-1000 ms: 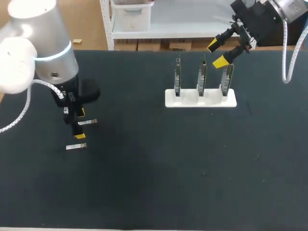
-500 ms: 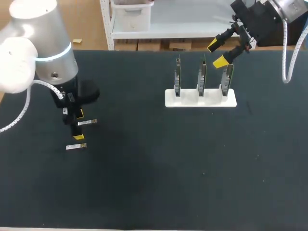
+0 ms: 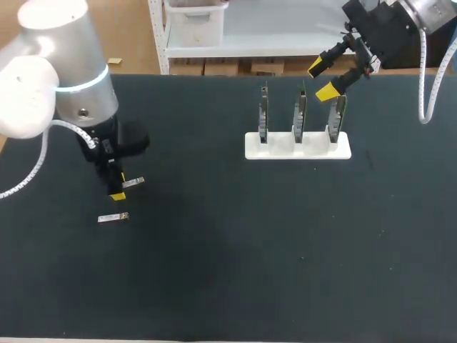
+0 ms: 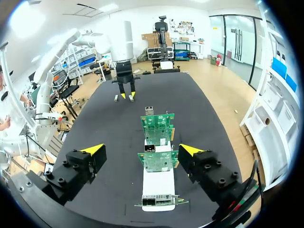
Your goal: Pick up the optical module with the left hand, and insert it into the network port with the right hand.
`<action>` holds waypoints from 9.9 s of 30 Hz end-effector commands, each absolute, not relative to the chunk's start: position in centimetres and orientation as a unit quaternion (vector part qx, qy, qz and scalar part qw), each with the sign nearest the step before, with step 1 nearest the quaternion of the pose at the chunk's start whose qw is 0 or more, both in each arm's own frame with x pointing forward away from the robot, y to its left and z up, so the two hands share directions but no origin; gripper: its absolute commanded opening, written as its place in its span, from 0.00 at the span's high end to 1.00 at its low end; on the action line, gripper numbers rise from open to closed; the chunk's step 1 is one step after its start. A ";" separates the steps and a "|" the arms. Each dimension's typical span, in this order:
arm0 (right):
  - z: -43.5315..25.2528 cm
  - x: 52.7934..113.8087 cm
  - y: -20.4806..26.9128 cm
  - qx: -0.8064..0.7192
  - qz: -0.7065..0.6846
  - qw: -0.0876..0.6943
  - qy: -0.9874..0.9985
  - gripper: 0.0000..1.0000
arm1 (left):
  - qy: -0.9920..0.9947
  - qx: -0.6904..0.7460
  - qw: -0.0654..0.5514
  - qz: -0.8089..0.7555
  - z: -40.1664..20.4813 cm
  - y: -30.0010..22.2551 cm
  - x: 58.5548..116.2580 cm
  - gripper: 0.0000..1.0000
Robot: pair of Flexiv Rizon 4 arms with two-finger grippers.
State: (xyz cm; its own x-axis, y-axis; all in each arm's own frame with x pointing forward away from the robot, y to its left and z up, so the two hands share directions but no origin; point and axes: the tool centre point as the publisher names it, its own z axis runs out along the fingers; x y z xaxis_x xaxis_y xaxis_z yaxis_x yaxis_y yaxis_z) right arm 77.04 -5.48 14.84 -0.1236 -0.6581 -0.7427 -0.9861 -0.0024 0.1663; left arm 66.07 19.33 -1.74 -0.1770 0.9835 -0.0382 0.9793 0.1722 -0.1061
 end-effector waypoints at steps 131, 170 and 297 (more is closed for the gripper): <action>14.8 76.8 -5.5 -0.618 0.344 0.239 0.666 0.00 | -0.500 -0.524 -0.475 0.499 18.0 -18.5 78.6 1.00; 14.8 76.8 -5.5 -0.618 0.344 0.239 0.666 0.00 | -0.521 -0.509 -0.455 0.512 15.8 -18.9 78.0 1.00; 19.3 78.1 -3.7 -0.604 0.359 0.266 0.660 1.00 | -0.534 -0.500 -0.450 0.512 15.3 -18.7 77.4 1.00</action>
